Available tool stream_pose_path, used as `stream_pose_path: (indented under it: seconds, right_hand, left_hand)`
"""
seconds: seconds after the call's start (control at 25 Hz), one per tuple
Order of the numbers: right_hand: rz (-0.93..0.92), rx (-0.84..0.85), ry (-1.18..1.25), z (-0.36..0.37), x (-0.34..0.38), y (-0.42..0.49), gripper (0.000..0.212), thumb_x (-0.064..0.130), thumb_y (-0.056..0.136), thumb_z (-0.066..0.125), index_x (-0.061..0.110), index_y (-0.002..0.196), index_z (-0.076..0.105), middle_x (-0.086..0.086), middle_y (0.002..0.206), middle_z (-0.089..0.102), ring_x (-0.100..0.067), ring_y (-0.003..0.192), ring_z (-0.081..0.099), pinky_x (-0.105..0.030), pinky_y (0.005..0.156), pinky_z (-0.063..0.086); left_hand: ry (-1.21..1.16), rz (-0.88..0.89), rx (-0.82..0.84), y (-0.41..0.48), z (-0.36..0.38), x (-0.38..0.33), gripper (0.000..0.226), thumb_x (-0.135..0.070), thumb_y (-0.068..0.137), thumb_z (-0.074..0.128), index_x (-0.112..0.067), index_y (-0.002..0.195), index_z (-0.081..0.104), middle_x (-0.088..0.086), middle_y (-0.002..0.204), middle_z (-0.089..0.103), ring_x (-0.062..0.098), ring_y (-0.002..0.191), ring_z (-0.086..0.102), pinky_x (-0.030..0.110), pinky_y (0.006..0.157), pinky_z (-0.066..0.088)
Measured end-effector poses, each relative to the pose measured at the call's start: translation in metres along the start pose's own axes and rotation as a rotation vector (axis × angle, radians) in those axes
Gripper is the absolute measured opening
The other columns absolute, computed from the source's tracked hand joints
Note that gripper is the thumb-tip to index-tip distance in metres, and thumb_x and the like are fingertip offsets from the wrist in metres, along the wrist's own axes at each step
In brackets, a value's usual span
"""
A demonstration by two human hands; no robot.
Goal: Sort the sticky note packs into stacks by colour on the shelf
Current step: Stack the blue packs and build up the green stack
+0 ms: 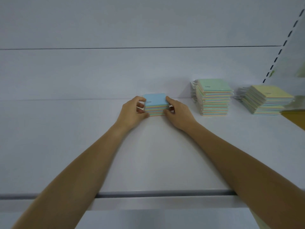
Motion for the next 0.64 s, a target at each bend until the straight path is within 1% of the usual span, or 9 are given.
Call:
stream_pose_path:
  seconds: [0.08,0.16,0.24,0.32,0.44,0.52,0.56,0.6,0.64]
  right_hand:
    - [-0.005,0.022,0.001,0.0004,0.0004,-0.0006,0.056,0.016,0.091,0.049,0.013,0.143,0.029,-0.014,0.135,0.049,-0.028,0.116,0.051,-0.027,0.096,0.035]
    - [-0.011,0.022,0.000,0.0010,0.0012,-0.0014,0.056,0.015,0.091,0.049,0.012,0.143,0.028,-0.014,0.136,0.047,-0.027,0.117,0.050,-0.027,0.097,0.035]
    - [-0.020,-0.034,0.024,-0.0008,0.0021,-0.0016,0.054,0.014,0.089,0.050,0.010,0.140,0.032,-0.014,0.136,0.046,-0.025,0.118,0.050,-0.026,0.098,0.035]
    - [-0.035,-0.101,0.055,-0.0039,0.0022,-0.0015,0.049,0.011,0.088,0.052,0.008,0.135,0.041,-0.014,0.132,0.048,-0.025,0.115,0.054,-0.023,0.094,0.035]
    - [-0.040,-0.132,0.083,-0.0056,0.0007,-0.0010,0.041,0.006,0.087,0.052,0.005,0.128,0.050,-0.015,0.126,0.053,-0.025,0.108,0.058,-0.016,0.087,0.034]
    - [-0.049,-0.127,0.059,-0.0063,0.0020,-0.0019,0.040,0.006,0.088,0.051,0.005,0.128,0.051,-0.015,0.125,0.054,-0.024,0.107,0.058,-0.013,0.086,0.032]
    - [-0.053,-0.124,0.049,-0.0063,0.0030,-0.0027,0.041,0.007,0.088,0.051,0.006,0.129,0.050,-0.014,0.125,0.053,-0.024,0.108,0.058,-0.013,0.086,0.032]
    - [-0.051,-0.118,0.044,-0.0061,0.0033,-0.0035,0.042,0.008,0.088,0.051,0.007,0.130,0.049,-0.013,0.127,0.052,-0.023,0.108,0.058,-0.015,0.088,0.034]
    - [-0.044,-0.109,0.040,-0.0055,0.0030,-0.0040,0.044,0.010,0.087,0.052,0.009,0.131,0.048,-0.012,0.129,0.050,-0.023,0.109,0.057,-0.019,0.091,0.036]
  left_hand:
    - [0.010,0.010,-0.002,-0.0008,0.0004,-0.0021,0.048,-0.003,0.072,0.072,-0.007,0.117,0.054,0.004,0.097,0.055,0.017,0.074,0.056,-0.002,0.059,0.040]
    - [0.016,0.015,0.003,-0.0011,0.0009,-0.0027,0.048,-0.006,0.073,0.071,-0.008,0.118,0.054,0.003,0.098,0.055,0.018,0.078,0.057,0.001,0.061,0.042]
    - [0.013,0.007,-0.003,-0.0016,-0.0003,-0.0018,0.046,-0.013,0.076,0.071,-0.011,0.119,0.055,0.001,0.100,0.056,0.017,0.078,0.057,0.000,0.061,0.041]
    - [0.011,-0.001,-0.028,-0.0016,-0.0023,-0.0012,0.042,-0.019,0.079,0.069,-0.013,0.119,0.057,0.000,0.102,0.057,0.016,0.079,0.058,-0.001,0.061,0.039]
    - [-0.020,-0.013,-0.048,-0.0016,-0.0037,-0.0010,0.038,-0.017,0.081,0.067,-0.012,0.118,0.059,0.005,0.107,0.061,0.017,0.080,0.059,0.008,0.068,0.042]
    - [-0.044,-0.028,-0.043,-0.0012,-0.0038,0.0003,0.039,-0.016,0.080,0.067,-0.012,0.118,0.059,0.008,0.108,0.062,0.019,0.081,0.059,0.018,0.074,0.047]
    - [-0.046,-0.031,-0.033,-0.0013,-0.0036,0.0008,0.040,-0.016,0.079,0.068,-0.012,0.118,0.058,0.008,0.108,0.062,0.019,0.081,0.059,0.018,0.075,0.047]
    - [-0.045,-0.028,-0.018,-0.0014,-0.0032,0.0008,0.043,-0.016,0.078,0.070,-0.012,0.119,0.057,0.007,0.105,0.061,0.018,0.081,0.058,0.012,0.073,0.046]
    - [-0.044,-0.024,-0.005,-0.0016,-0.0025,0.0005,0.046,-0.015,0.076,0.072,-0.012,0.119,0.056,0.004,0.102,0.058,0.018,0.081,0.057,0.003,0.066,0.043]
Point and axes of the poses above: each hand's wrist, its own y-axis towards the middle knuckle, its own z-axis out of the palm, x = y × z, the point moved 6 cm from there along y, towards the middle knuckle
